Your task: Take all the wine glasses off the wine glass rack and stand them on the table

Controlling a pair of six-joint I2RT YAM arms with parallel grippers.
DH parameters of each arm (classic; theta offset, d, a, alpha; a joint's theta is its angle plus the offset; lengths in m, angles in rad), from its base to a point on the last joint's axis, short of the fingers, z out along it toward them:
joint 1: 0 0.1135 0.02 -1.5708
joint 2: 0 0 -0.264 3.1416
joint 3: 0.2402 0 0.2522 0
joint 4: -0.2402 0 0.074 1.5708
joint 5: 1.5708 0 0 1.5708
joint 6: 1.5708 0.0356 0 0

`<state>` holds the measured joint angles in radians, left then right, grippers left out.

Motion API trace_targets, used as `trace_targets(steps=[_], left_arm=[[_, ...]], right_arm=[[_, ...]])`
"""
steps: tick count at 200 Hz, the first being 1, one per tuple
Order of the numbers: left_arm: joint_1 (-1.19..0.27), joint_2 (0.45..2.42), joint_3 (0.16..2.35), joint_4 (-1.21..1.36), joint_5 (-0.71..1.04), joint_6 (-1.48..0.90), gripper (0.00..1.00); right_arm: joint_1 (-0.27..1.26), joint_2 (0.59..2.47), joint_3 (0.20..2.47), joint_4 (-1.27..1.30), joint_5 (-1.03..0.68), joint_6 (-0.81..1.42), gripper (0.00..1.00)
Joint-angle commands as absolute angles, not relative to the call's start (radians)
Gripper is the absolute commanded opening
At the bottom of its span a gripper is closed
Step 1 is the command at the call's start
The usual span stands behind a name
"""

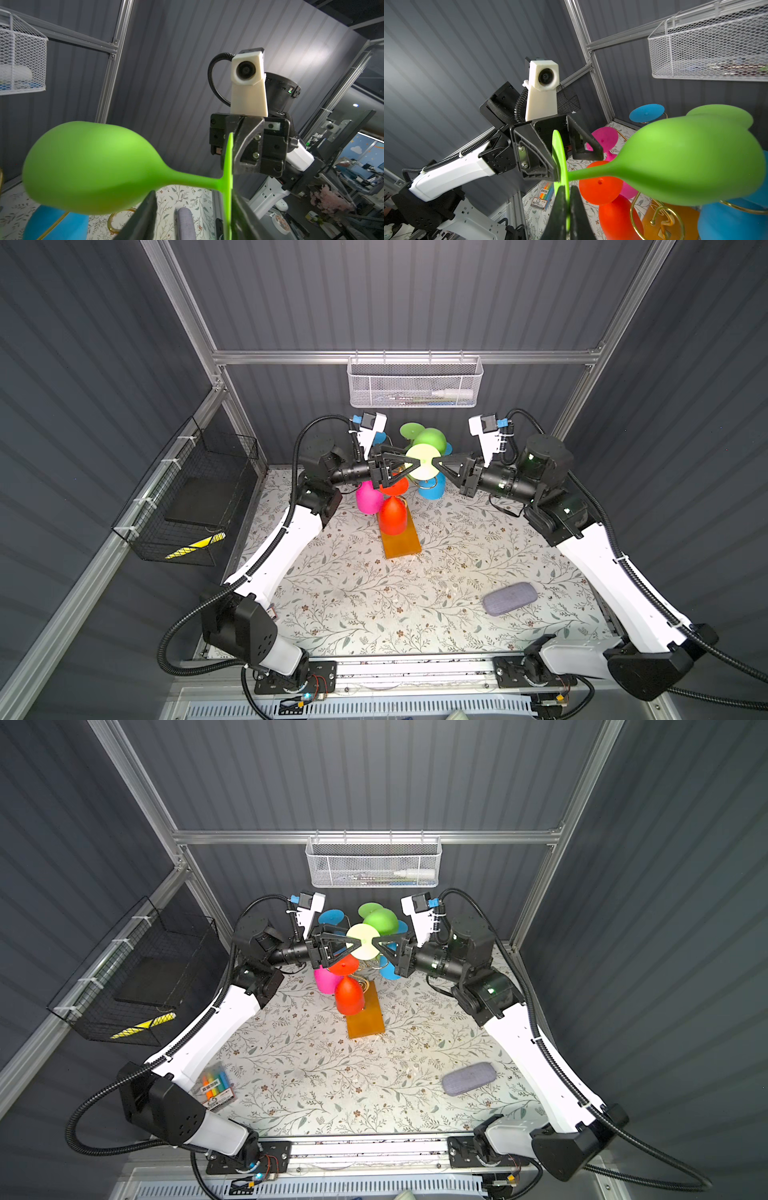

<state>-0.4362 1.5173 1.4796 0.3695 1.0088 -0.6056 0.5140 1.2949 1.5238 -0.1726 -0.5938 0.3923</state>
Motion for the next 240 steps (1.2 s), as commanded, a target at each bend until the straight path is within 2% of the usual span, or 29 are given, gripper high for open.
trace_targets(steps=[1,47,76,87,100,115,130,159,179,195,215,240], left_arm=[[-0.442,1.525,1.509,0.425,1.037,-0.637,0.37],[-0.442,1.518,1.511,0.422,1.051,-0.658,0.0],[-0.435,1.507,1.571,0.221,1.031,-0.567,0.0],[-0.419,1.508,1.583,0.212,1.044,-0.592,0.0],[-0.386,1.518,1.583,0.309,1.089,-0.724,0.0],[-0.338,1.536,1.555,0.565,1.133,-0.986,0.0],[-0.302,1.562,1.533,0.813,1.144,-1.211,0.0],[-0.295,1.627,1.545,1.054,1.152,-1.463,0.0],[-0.293,1.684,1.579,1.26,1.145,-1.665,0.0],[-0.29,1.732,1.621,1.4,1.134,-1.809,0.0],[-0.29,1.77,1.656,1.478,1.131,-1.918,0.0],[-0.29,1.754,1.642,1.443,1.136,-1.899,0.0]], right_arm=[[0.526,1.296,1.555,-0.151,-0.584,0.376,0.0],[0.526,1.297,1.553,-0.172,-0.553,0.374,0.02],[0.525,1.281,1.542,-0.192,-0.514,0.356,0.29],[0.526,1.265,1.541,-0.217,-0.482,0.316,0.44],[0.526,1.233,1.523,-0.233,-0.424,0.257,0.56],[0.526,1.182,1.473,-0.213,-0.353,0.182,0.65],[0.525,1.137,1.407,-0.168,-0.273,0.103,0.7],[0.525,1.126,1.342,-0.118,-0.194,-0.036,0.79],[0.525,1.128,1.313,-0.066,-0.176,-0.12,0.84],[0.525,1.147,1.3,-0.025,-0.185,-0.182,0.85],[0.524,1.175,1.289,0.031,-0.208,-0.264,0.86],[0.525,1.21,1.272,0.115,-0.253,-0.361,0.88]])
